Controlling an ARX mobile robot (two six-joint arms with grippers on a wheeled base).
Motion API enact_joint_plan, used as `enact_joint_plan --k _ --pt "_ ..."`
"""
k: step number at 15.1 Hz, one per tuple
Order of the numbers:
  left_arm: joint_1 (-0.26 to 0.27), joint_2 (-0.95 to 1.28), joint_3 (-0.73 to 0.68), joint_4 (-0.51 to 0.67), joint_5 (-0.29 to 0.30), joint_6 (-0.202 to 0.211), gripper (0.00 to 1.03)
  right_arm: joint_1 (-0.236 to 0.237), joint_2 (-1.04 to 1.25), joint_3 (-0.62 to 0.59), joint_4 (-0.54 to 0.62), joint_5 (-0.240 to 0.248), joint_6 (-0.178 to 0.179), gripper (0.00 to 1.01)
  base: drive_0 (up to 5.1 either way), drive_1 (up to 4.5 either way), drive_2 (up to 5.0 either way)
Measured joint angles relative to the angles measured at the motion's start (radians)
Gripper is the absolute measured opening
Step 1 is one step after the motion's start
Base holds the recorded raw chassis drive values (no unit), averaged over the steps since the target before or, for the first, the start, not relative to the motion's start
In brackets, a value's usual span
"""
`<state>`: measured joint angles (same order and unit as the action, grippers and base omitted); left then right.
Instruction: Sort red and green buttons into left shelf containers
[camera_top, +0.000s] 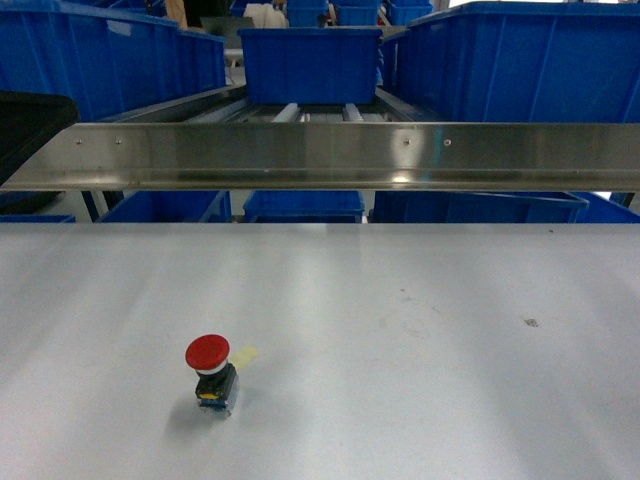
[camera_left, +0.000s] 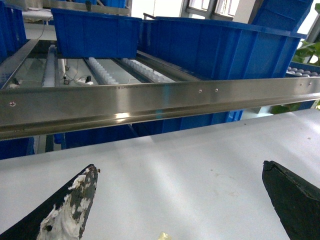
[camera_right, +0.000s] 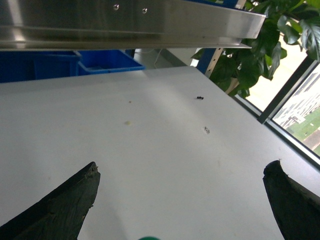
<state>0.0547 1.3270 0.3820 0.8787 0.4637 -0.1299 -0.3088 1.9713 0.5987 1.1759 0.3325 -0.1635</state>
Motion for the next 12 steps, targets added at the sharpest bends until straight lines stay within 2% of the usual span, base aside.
enact_joint_plan --k 3,5,8,12 --pt "0.0 0.0 0.0 0.0 0.0 0.001 0.98 0.0 0.07 0.064 -0.012 0.037 0.005 0.98 0.0 0.0 0.0" --pt "0.0 0.0 0.0 0.0 0.0 0.002 0.98 0.0 0.111 0.078 -0.029 0.04 0.009 0.98 0.0 0.0 0.0" --pt "0.0 0.0 0.0 0.0 0.0 0.002 0.98 -0.007 0.137 0.1 -0.031 0.041 0.019 0.98 0.0 0.0 0.0" --pt "0.0 0.0 0.0 0.0 0.0 0.003 0.98 -0.019 0.178 0.122 -0.039 0.019 0.055 0.98 0.0 0.0 0.0"
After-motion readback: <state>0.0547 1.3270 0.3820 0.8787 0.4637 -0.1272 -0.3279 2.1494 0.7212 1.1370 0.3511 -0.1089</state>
